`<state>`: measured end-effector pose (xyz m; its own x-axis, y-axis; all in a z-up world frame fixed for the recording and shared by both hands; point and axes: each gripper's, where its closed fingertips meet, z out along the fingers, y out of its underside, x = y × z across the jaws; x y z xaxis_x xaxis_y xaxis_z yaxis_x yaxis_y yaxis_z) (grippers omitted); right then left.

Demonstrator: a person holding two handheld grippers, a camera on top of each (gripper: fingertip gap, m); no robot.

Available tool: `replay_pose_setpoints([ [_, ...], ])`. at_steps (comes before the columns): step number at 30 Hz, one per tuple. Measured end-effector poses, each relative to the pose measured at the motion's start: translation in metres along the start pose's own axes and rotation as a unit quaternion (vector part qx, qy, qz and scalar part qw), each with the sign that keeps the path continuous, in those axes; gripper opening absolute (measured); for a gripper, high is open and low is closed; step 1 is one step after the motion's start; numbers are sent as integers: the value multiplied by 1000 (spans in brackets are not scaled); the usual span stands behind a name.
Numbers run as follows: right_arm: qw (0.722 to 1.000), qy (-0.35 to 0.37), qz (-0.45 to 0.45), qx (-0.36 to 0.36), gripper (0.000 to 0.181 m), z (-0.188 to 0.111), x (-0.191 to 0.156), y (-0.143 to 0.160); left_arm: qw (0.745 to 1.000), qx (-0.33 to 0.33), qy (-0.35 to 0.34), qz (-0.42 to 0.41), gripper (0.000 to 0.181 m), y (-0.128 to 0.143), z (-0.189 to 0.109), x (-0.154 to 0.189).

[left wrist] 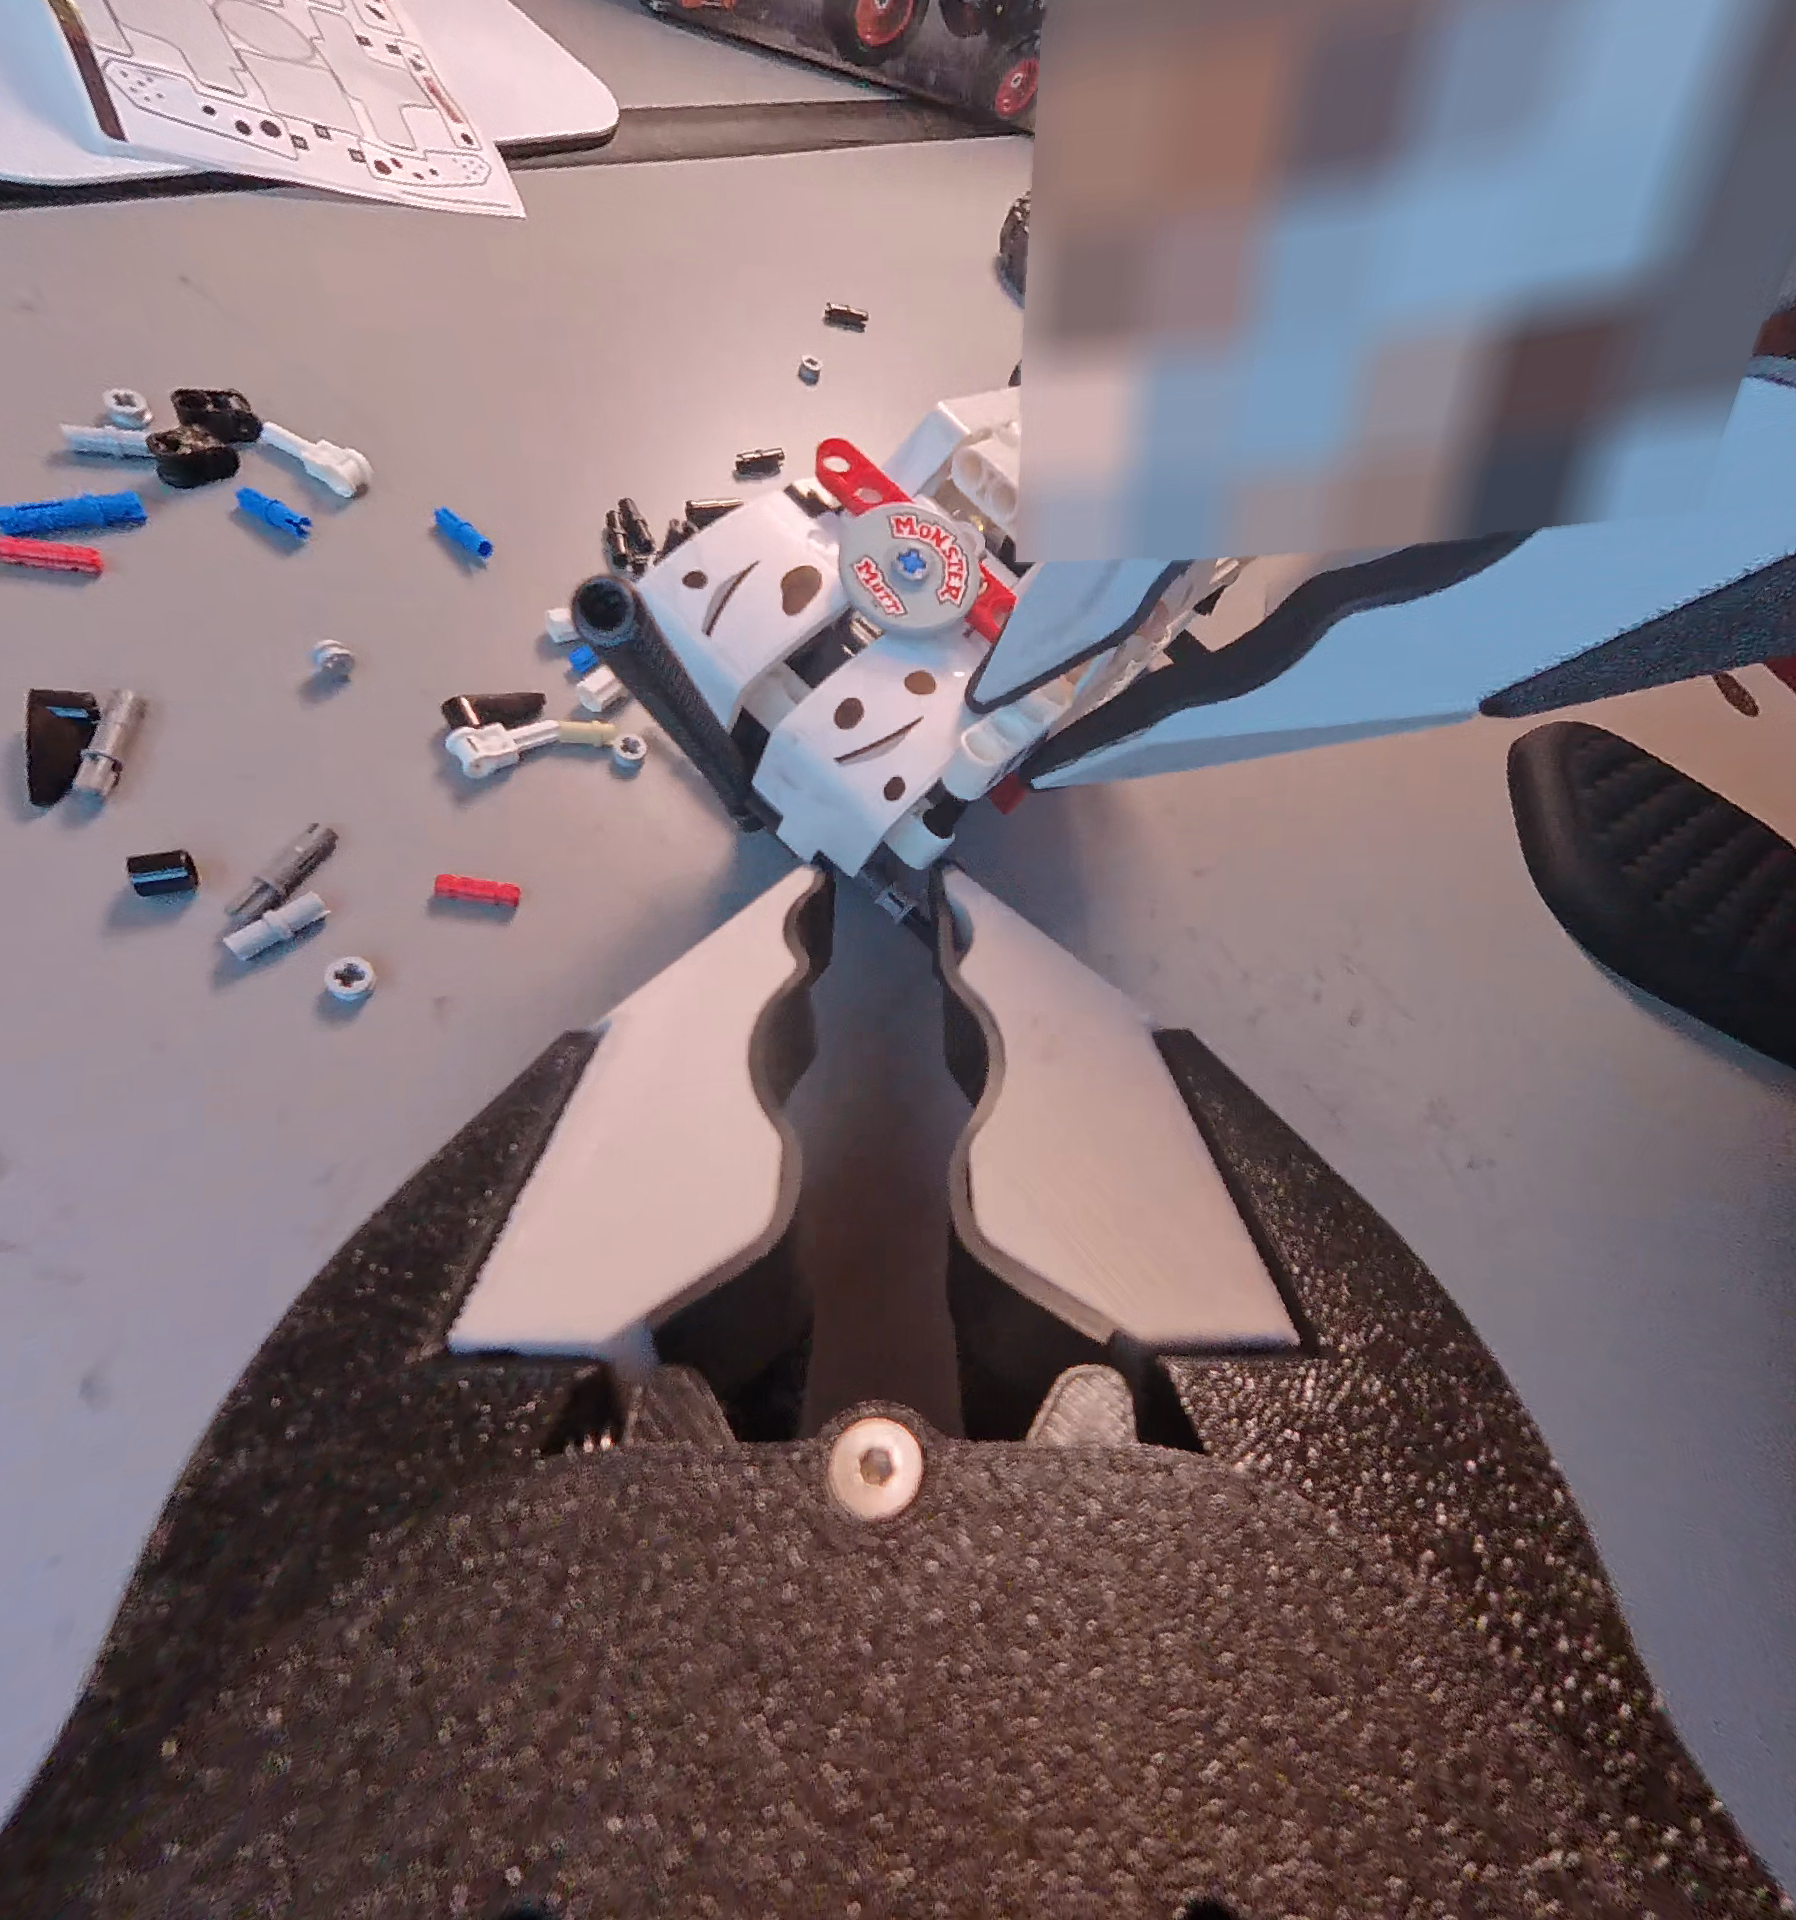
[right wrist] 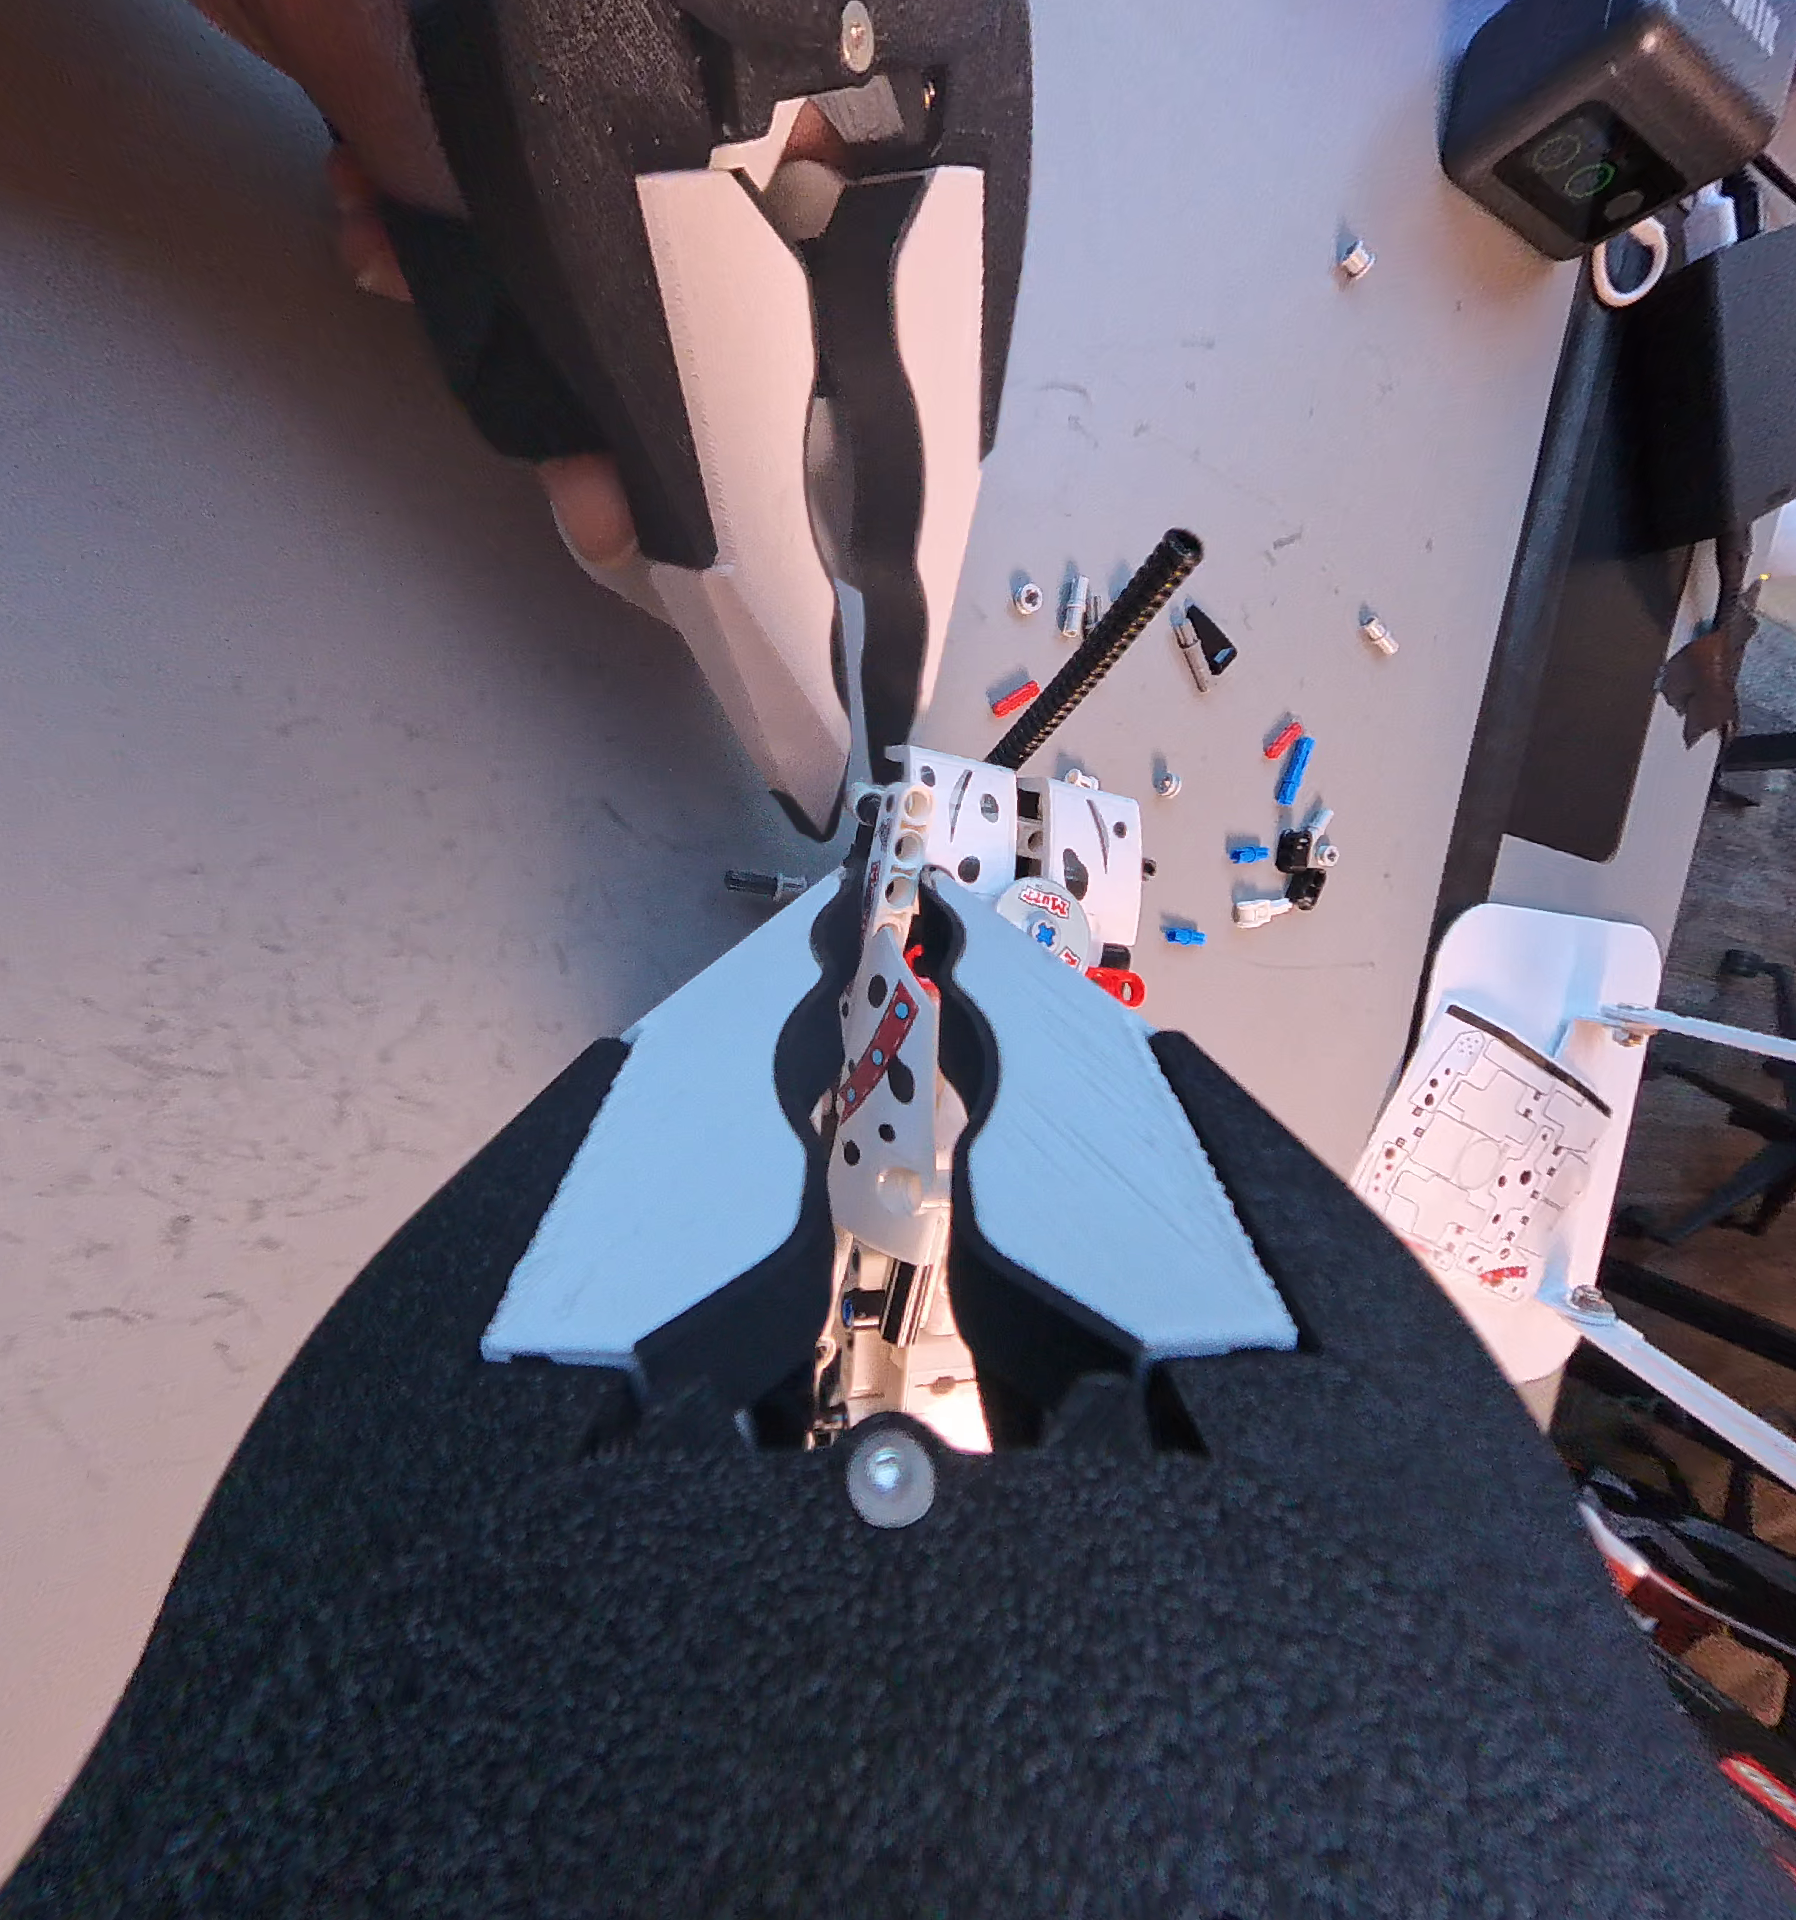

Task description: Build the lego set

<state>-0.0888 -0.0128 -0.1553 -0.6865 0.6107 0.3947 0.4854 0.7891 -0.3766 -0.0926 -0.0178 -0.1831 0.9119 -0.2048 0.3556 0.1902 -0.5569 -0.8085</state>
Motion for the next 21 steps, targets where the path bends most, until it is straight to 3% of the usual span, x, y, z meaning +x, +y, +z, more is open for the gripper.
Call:
replay_pose_setpoints([
  [4, 1000, -1, 13, -20, 10, 0, 0, 0, 1000, -1, -7, -1, 13, 1, 0, 1],
  [6, 999, -6, 23, -25, 10, -1, -1, -1, 1000, 1, -14, -8, 0, 1, -3, 0],
  [15, 995, -14, 94, -18, 9, 2, -9, 2, 998, 8, -55, 31, 27, 1, 1, 7],
  [21, 992, 7, 128, -19, 9, 3, -4, 5, 993, 16, -106, 40, 14, -5, 4, -5],
])
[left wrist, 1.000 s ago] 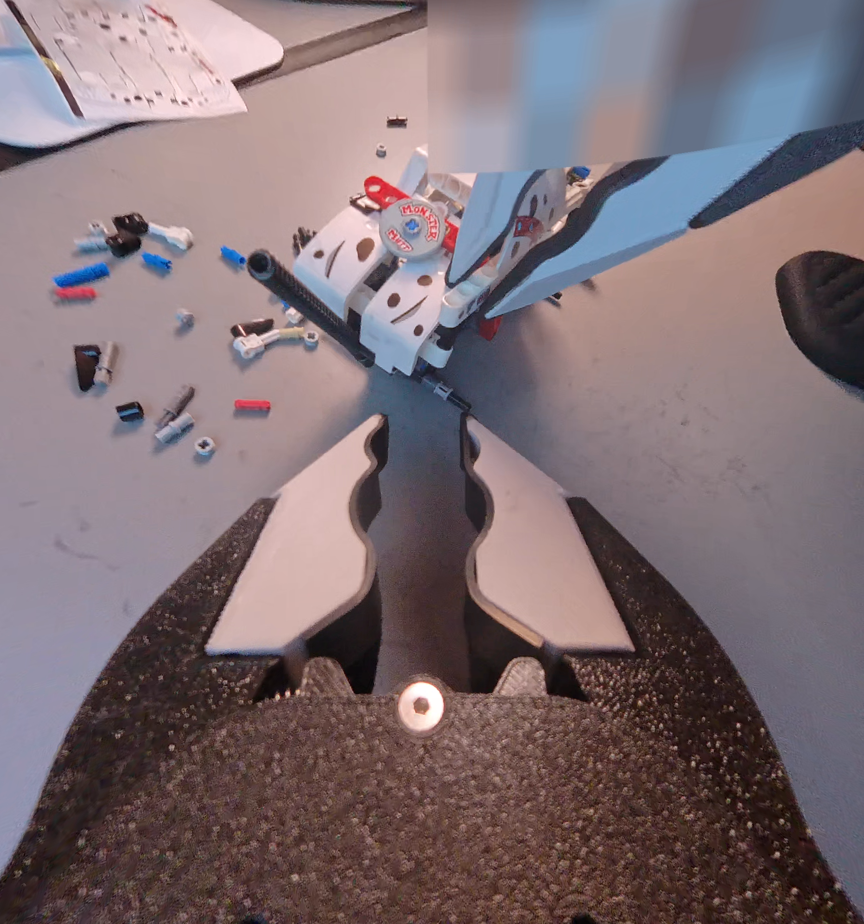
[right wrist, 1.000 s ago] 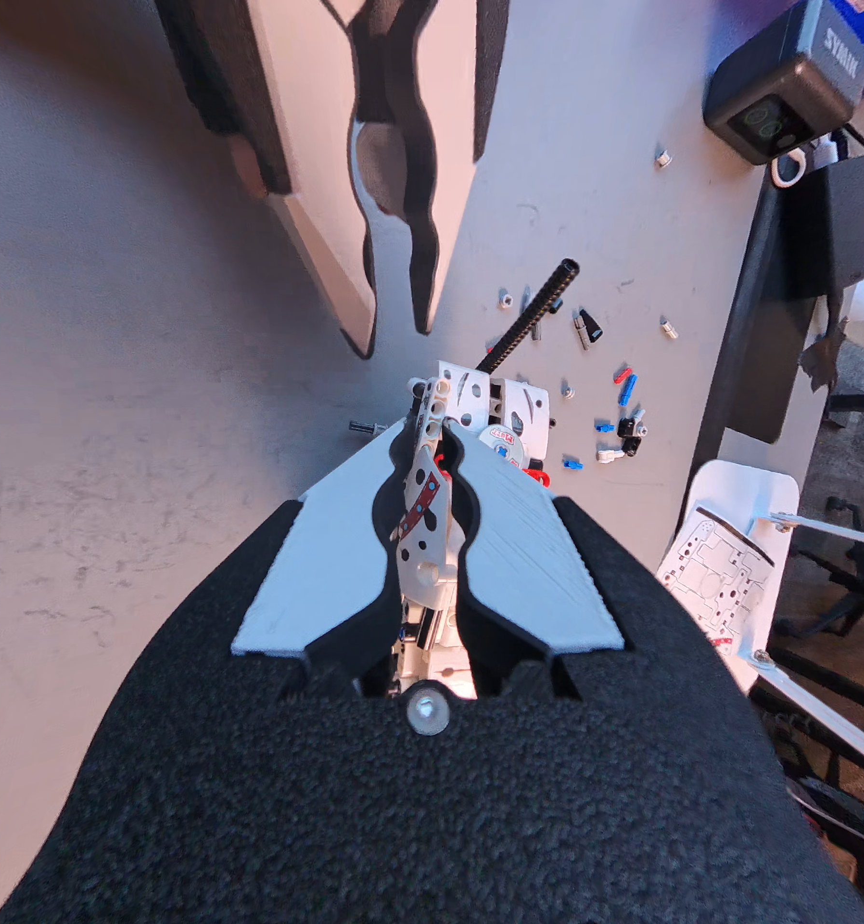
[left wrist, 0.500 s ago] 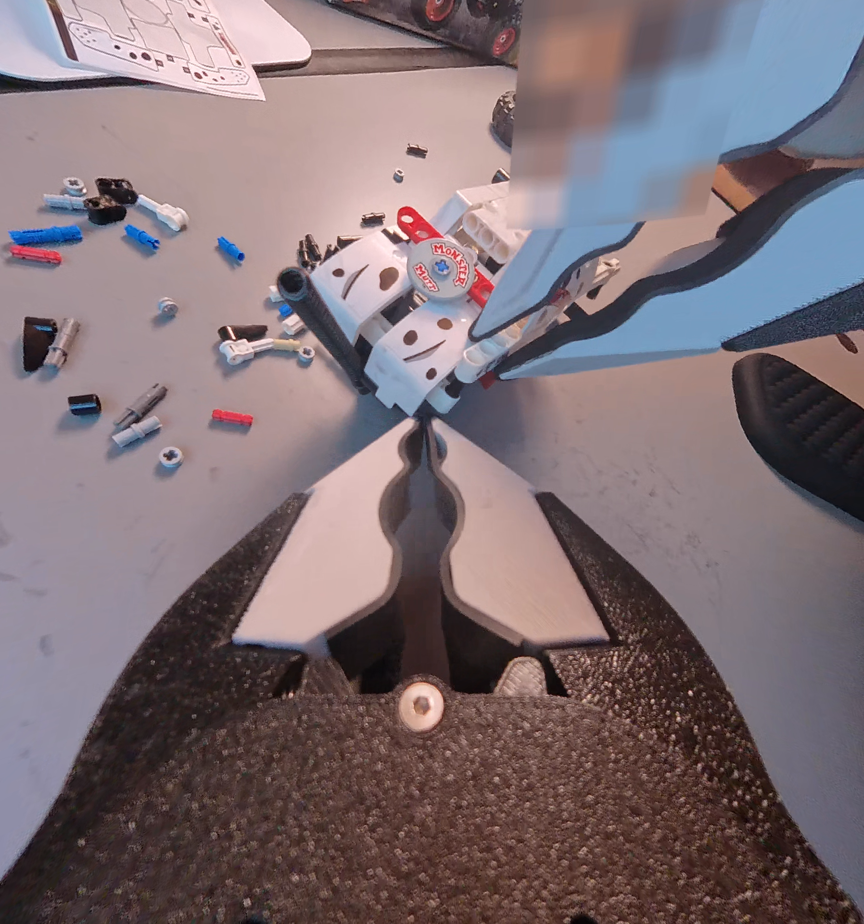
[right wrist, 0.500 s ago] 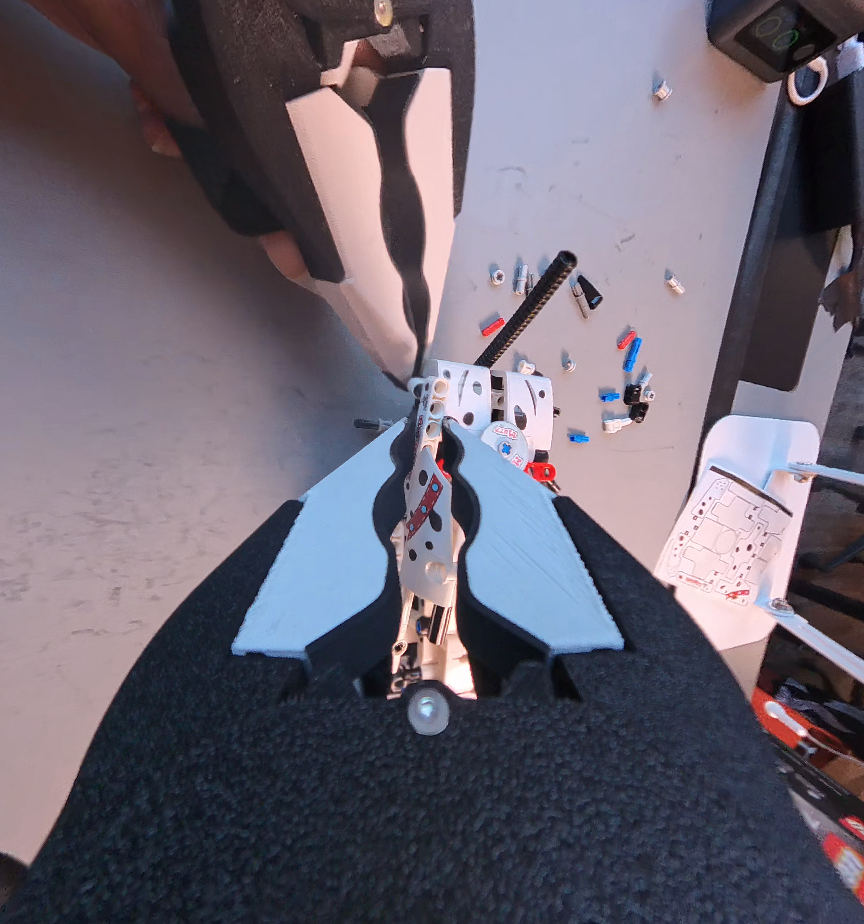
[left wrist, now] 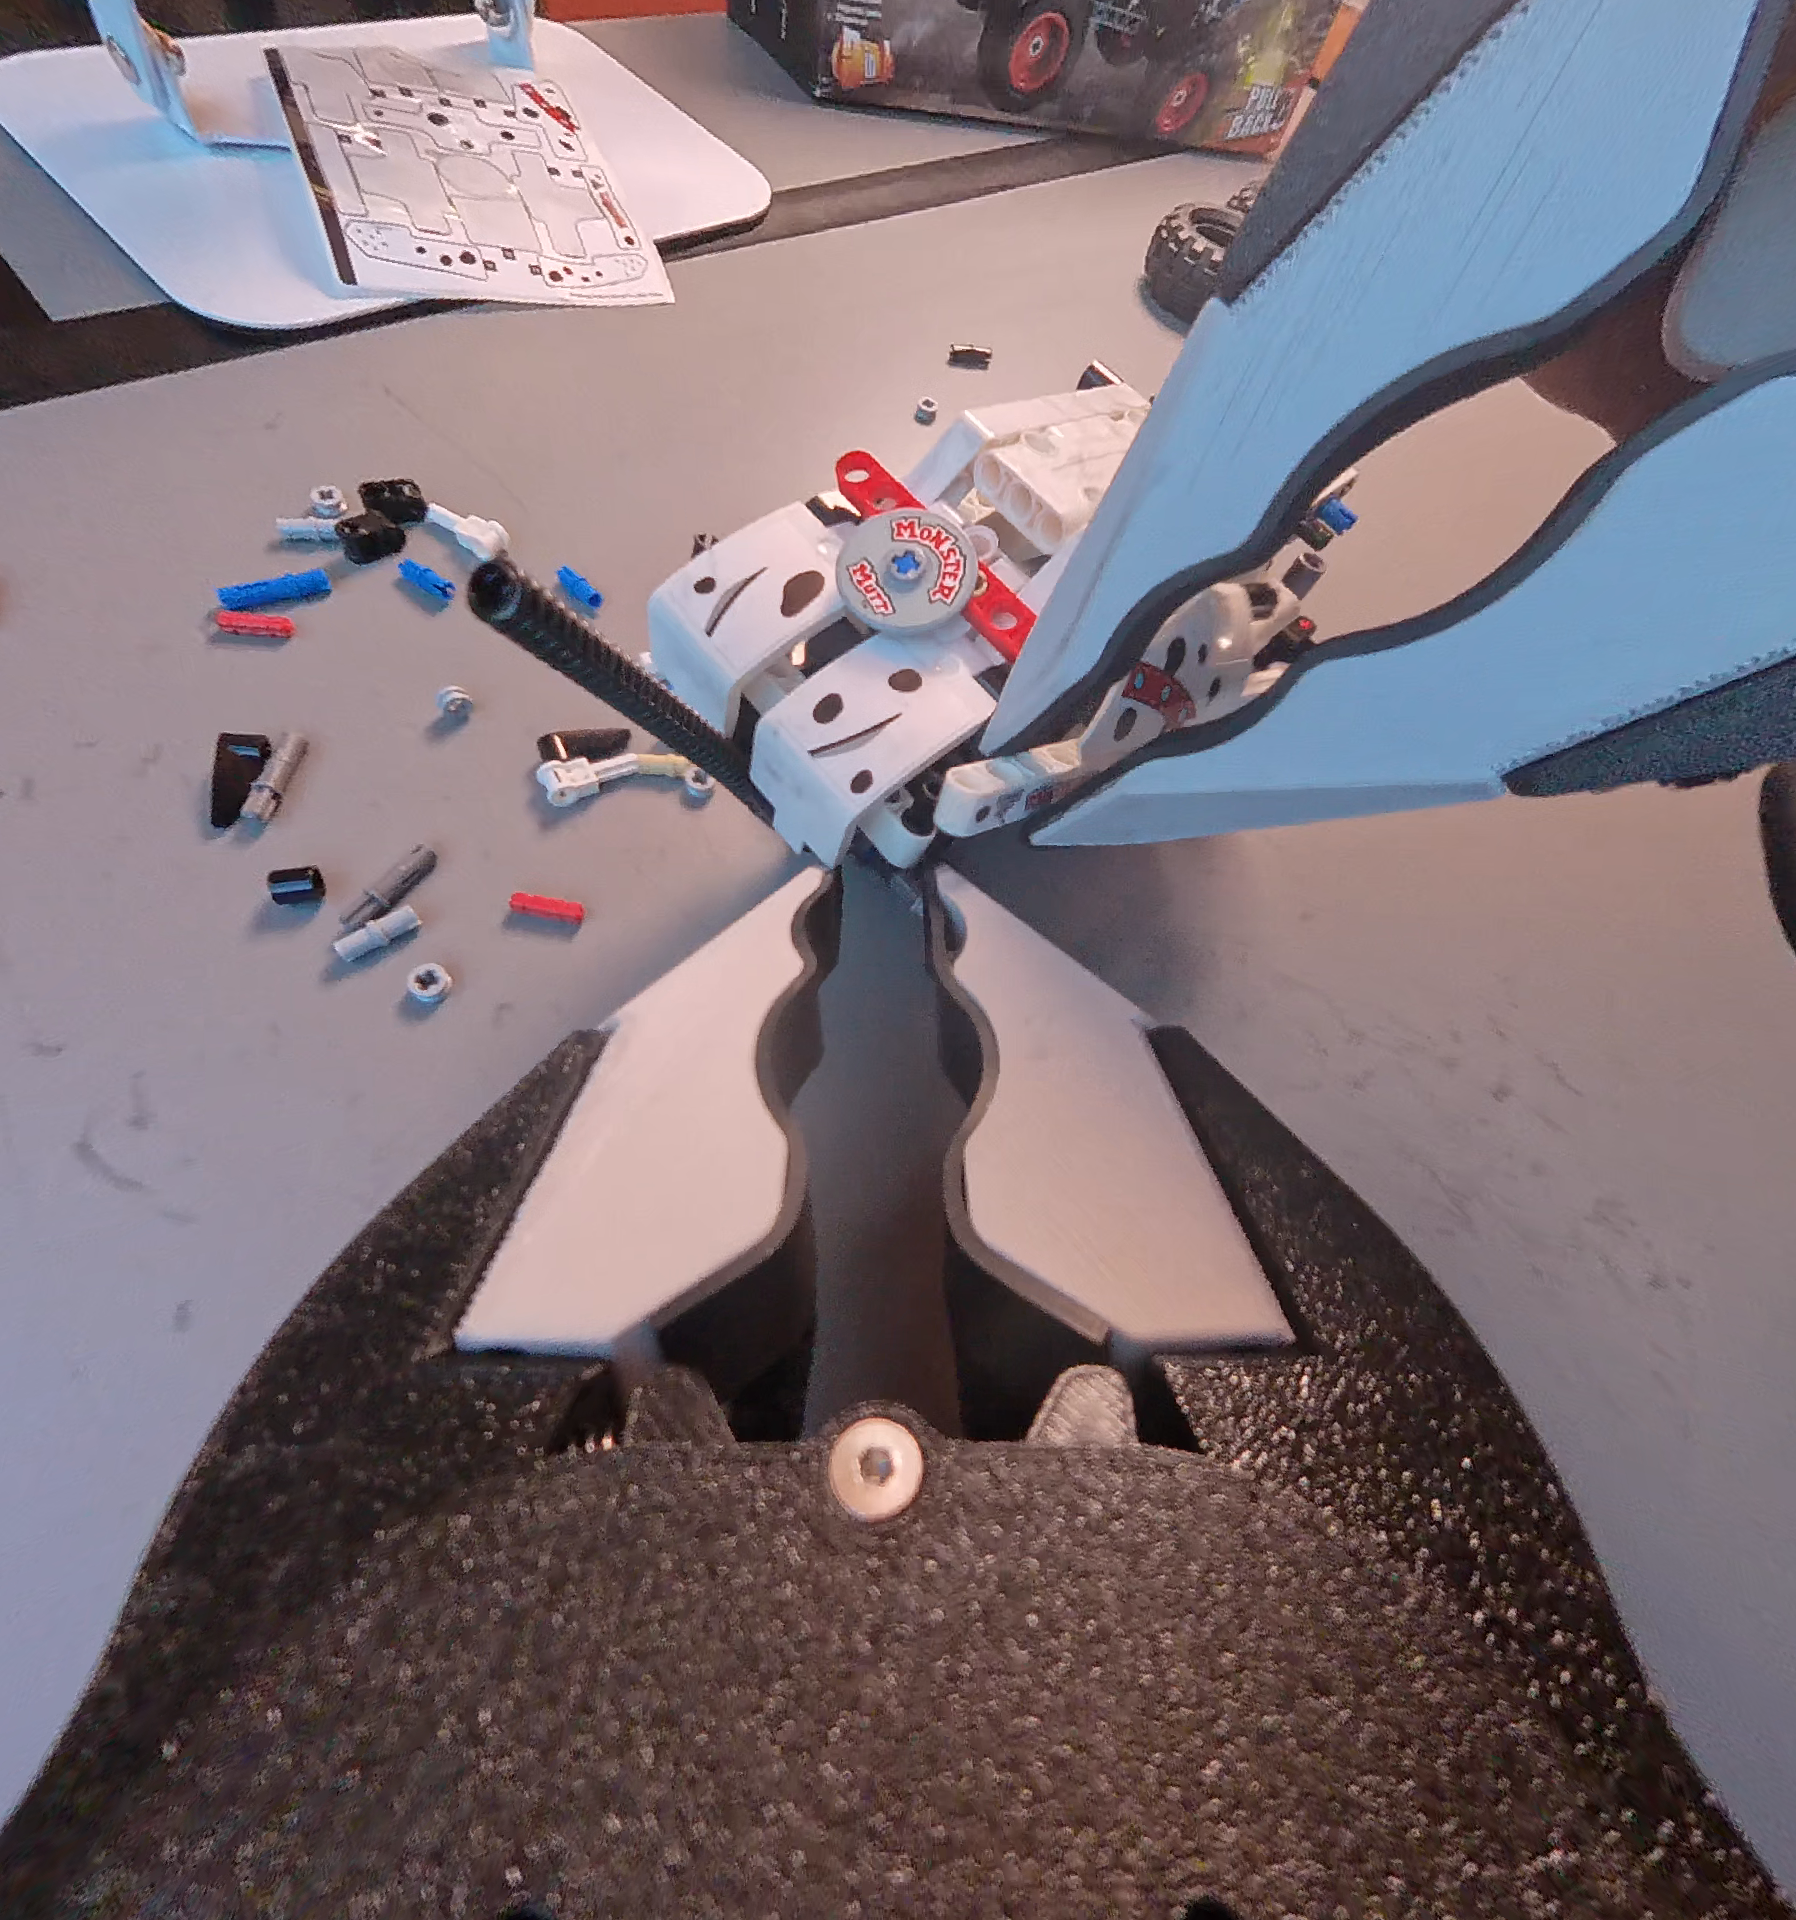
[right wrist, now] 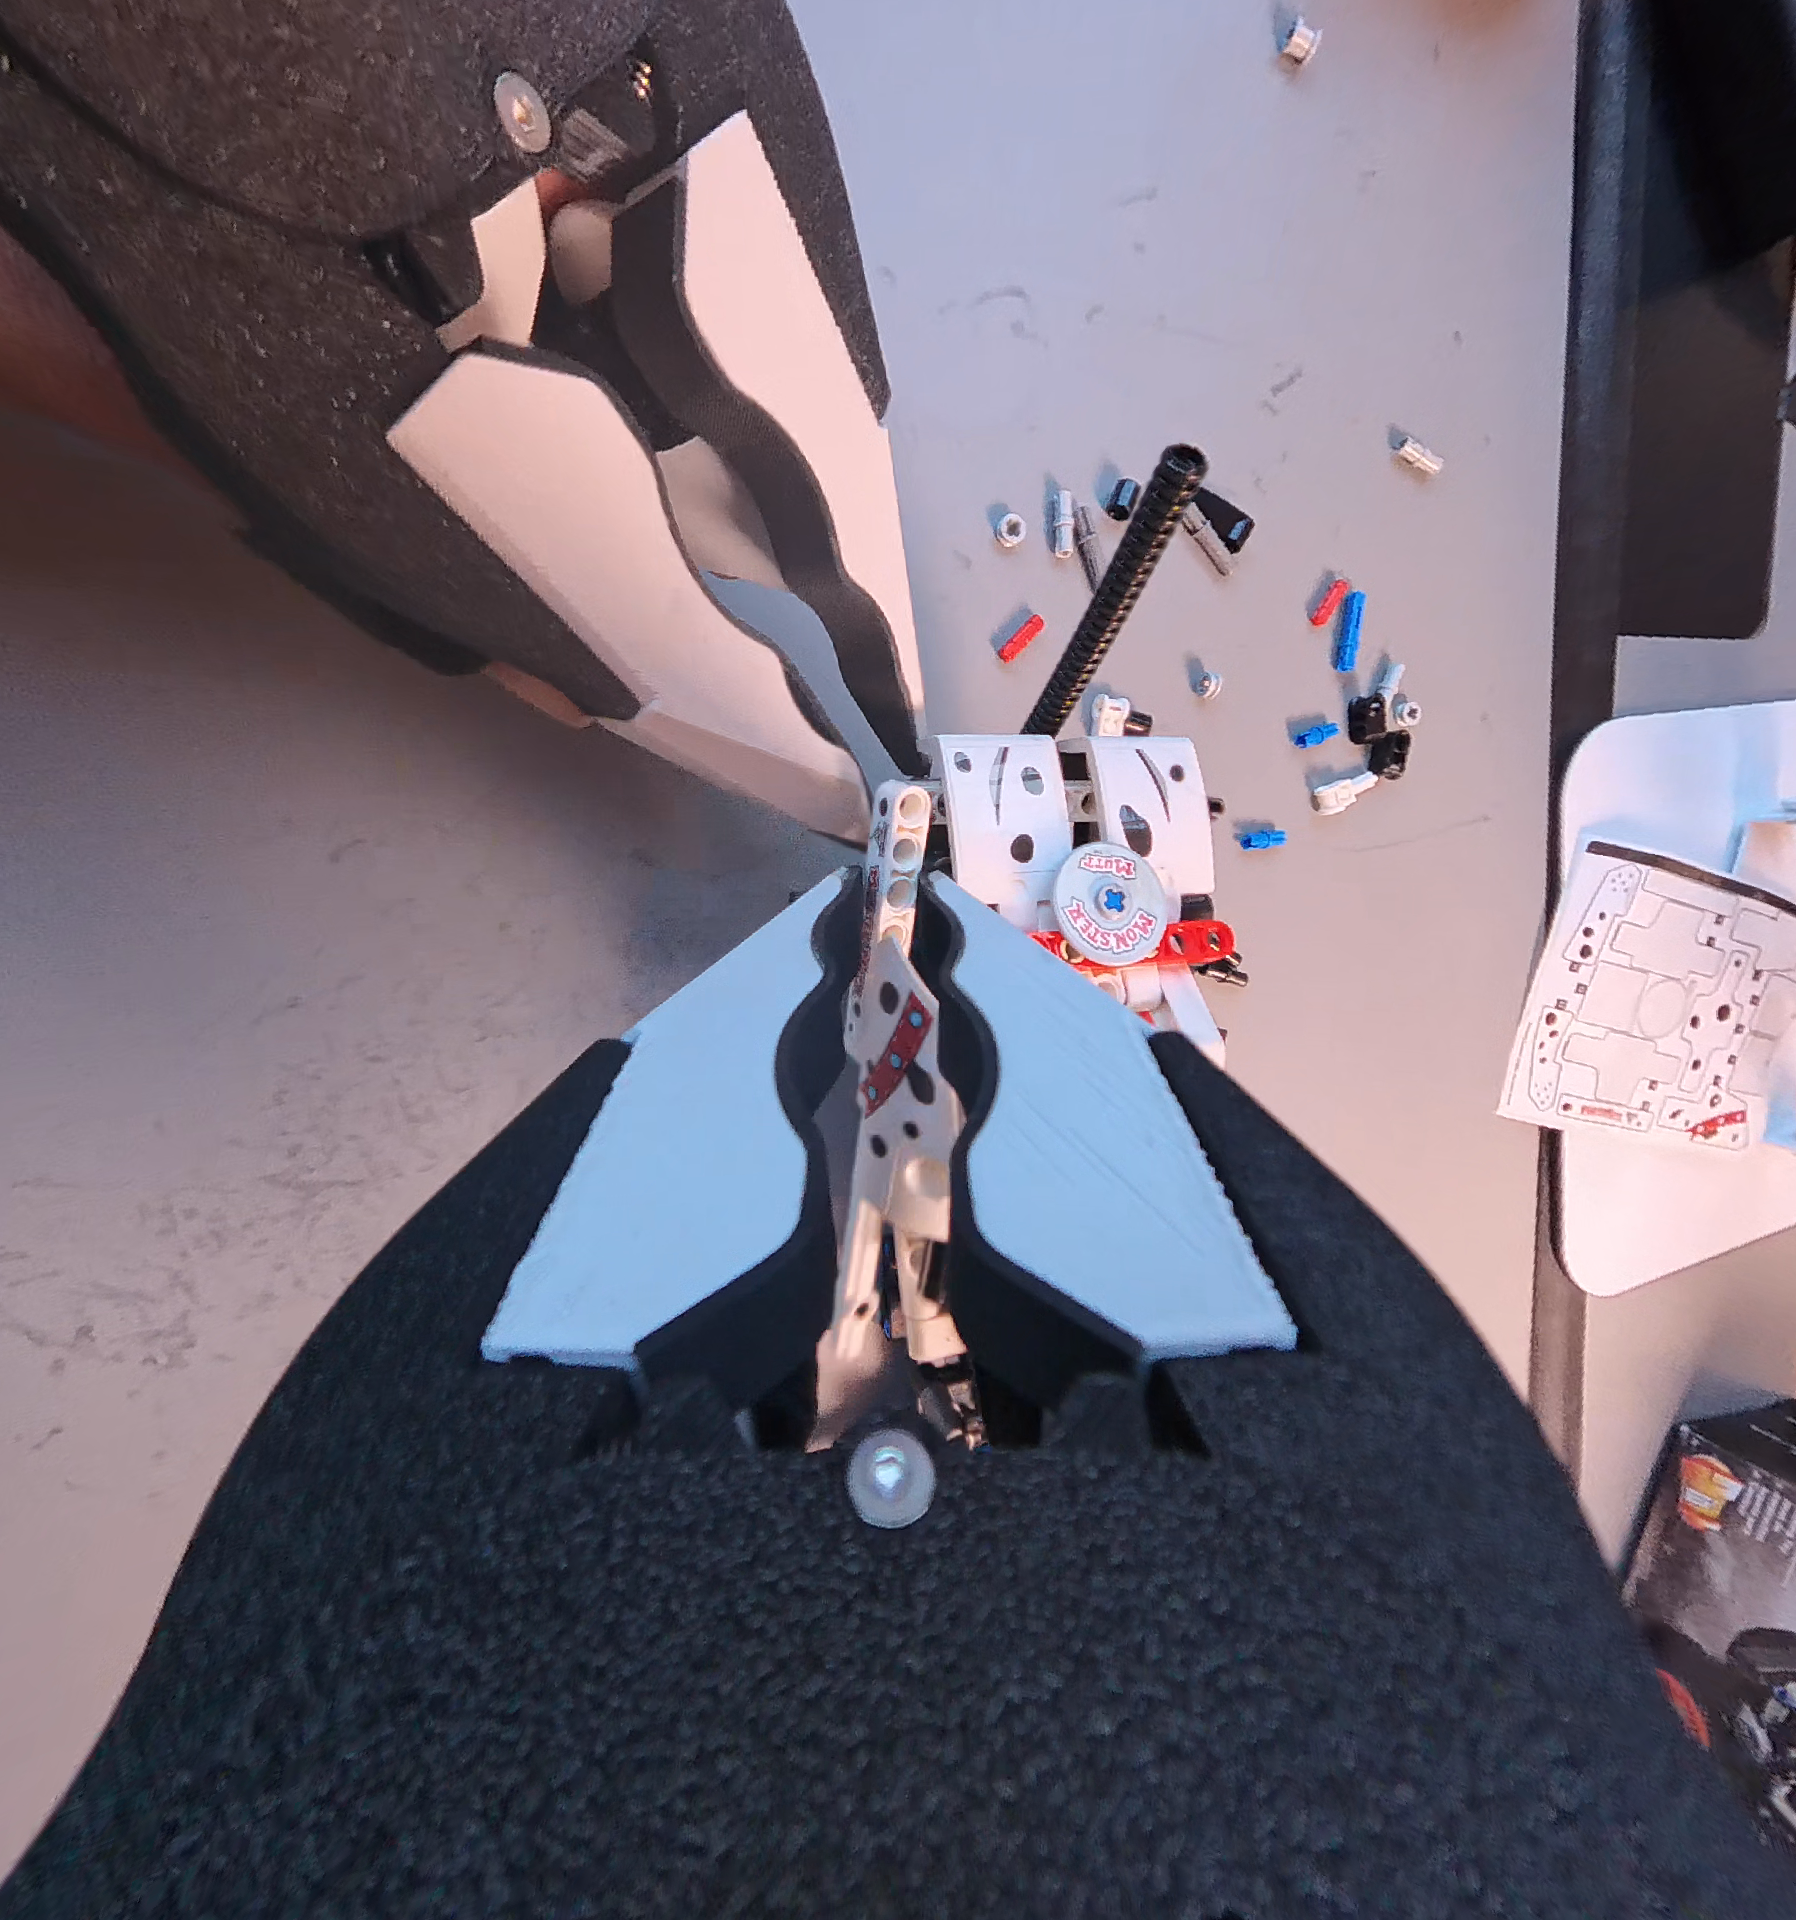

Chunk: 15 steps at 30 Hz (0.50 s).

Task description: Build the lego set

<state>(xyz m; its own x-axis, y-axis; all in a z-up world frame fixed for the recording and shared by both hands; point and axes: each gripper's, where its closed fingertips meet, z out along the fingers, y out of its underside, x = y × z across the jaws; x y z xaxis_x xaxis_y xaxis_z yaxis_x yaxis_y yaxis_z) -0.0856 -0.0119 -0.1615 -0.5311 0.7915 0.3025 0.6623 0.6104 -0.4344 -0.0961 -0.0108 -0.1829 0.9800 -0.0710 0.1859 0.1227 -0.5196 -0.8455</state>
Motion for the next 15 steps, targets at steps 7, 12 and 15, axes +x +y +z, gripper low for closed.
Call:
replay_pose_setpoints([
  [7, 999, 4, 37, 15, 9, -1, 6, 2, 999, 2, -25, 24, 14, -3, 3, 3],
  [12, 997, 7, 64, 46, 9, -10, 9, 2, 998, 14, -49, 40, 18, -8, 6, 1],
  [15, 993, -5, 81, 86, 9, -29, 12, -1, 998, 17, -53, 39, 9, -9, 7, -3],
])
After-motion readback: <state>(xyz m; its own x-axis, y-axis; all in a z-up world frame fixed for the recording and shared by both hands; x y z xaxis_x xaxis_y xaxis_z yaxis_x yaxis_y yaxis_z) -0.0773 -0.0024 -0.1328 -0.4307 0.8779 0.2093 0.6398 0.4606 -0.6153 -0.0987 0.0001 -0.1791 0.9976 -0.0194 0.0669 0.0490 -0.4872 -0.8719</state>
